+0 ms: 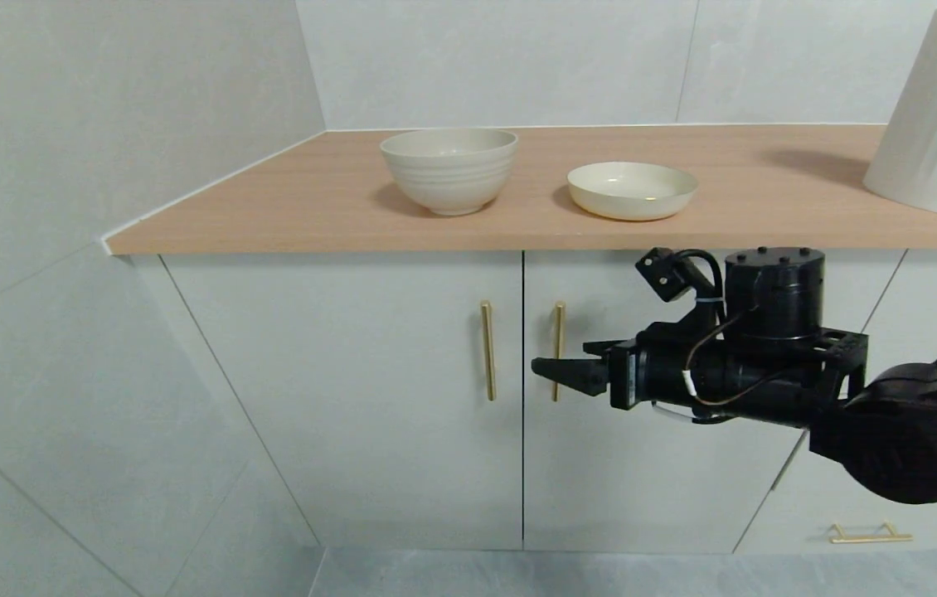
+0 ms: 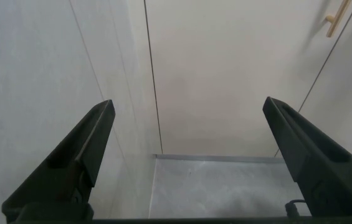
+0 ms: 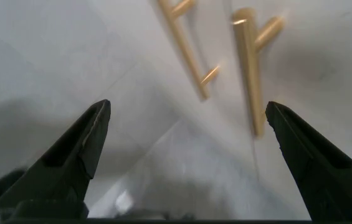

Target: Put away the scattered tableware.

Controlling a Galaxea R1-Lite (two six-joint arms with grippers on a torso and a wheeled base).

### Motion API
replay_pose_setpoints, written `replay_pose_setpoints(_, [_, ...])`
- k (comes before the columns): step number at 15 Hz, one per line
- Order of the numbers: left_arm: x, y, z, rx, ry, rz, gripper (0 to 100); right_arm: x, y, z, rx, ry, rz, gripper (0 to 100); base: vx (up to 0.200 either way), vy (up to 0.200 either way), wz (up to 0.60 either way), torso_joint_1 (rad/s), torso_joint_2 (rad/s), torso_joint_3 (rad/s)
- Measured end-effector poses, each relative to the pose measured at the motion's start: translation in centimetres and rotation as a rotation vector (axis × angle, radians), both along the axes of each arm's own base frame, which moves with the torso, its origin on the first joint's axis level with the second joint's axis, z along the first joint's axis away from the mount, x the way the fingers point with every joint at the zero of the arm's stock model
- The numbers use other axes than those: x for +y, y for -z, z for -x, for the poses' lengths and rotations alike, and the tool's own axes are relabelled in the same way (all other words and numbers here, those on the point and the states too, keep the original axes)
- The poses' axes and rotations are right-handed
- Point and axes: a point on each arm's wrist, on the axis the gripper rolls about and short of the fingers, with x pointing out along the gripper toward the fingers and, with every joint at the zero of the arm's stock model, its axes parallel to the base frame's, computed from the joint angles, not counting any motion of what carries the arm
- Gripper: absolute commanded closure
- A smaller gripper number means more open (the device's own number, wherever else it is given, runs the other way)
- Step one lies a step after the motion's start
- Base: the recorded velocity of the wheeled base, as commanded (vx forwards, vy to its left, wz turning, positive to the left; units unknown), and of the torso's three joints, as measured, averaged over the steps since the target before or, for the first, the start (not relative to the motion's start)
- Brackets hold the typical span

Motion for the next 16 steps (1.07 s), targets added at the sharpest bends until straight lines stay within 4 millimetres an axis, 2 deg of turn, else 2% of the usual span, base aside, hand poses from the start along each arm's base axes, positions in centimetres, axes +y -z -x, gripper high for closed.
replay_pose_setpoints(3, [0.0, 0.0, 0.0, 0.0, 0.0, 0.0, 0, 1.0, 2.0, -1.6, -0.027, 0.056, -0.025, 0, 0.0, 0.0, 0.0, 0.0, 0.0, 0.0])
replay_pose_setpoints(5, [0.0, 0.0, 0.0, 0.0, 0.0, 0.0, 0, 1.3, 2.6, -1.9, -0.012, 0.072, -0.05, 0, 0.0, 0.0, 0.0, 0.0, 0.0, 0.0])
replay_pose_setpoints(16, [0.0, 0.0, 0.0, 0.0, 0.0, 0.0, 0, 3.0, 3.9, -2.1, 0.024, 0.056, -0.133, 0, 0.0, 0.0, 0.0, 0.0, 0.0, 0.0])
